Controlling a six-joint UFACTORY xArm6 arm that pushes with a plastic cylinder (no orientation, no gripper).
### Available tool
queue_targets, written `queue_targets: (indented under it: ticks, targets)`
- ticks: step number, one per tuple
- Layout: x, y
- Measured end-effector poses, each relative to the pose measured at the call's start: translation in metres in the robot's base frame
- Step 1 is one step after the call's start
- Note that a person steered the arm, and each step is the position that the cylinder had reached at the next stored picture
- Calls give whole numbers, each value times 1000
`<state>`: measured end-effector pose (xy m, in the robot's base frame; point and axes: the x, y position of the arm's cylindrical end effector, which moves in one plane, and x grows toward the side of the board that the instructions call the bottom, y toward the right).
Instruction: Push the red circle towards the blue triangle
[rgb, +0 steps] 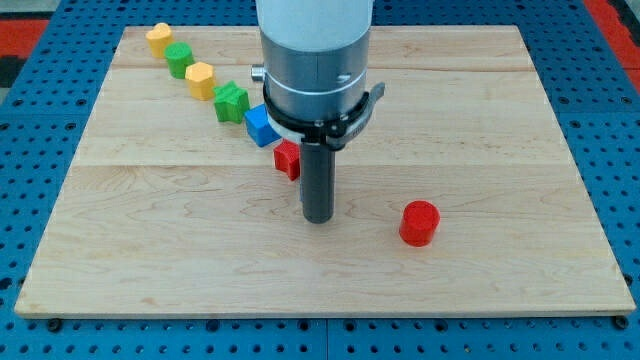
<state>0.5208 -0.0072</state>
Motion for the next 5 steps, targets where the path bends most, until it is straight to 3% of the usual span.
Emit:
queue_targets:
  ticks: [1, 2, 3, 4, 5]
  targets:
    - [27, 6]
    - [40, 58]
    - [40, 144]
    - [31, 181]
    - [7, 172]
